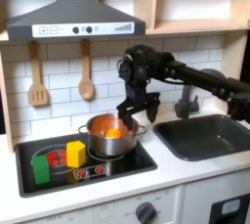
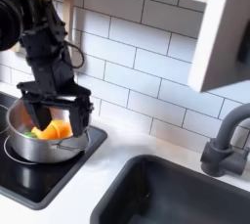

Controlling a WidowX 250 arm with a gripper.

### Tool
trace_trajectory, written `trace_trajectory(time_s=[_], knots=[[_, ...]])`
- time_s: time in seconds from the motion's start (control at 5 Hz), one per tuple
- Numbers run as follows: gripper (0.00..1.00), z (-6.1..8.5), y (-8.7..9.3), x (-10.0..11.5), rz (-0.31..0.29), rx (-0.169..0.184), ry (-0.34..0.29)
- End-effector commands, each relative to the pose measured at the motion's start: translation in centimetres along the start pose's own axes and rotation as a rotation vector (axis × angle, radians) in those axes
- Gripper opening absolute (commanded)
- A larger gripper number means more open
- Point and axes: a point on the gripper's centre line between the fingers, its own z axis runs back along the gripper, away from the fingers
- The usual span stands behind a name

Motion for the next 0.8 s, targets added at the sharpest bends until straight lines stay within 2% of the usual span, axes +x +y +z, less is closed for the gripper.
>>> trace_trajectory(time_s=[0.0,0.4,0.6], knots=[[1.0,-0.1,-1.5,-4.9,-0.074,0.008,0.031],[1.0,-0.2,-0.9,-10.1,-0.089,0.035,0.07],[1.0,0.3,-0.8,-12.2,-0.097,0.044,0.074]])
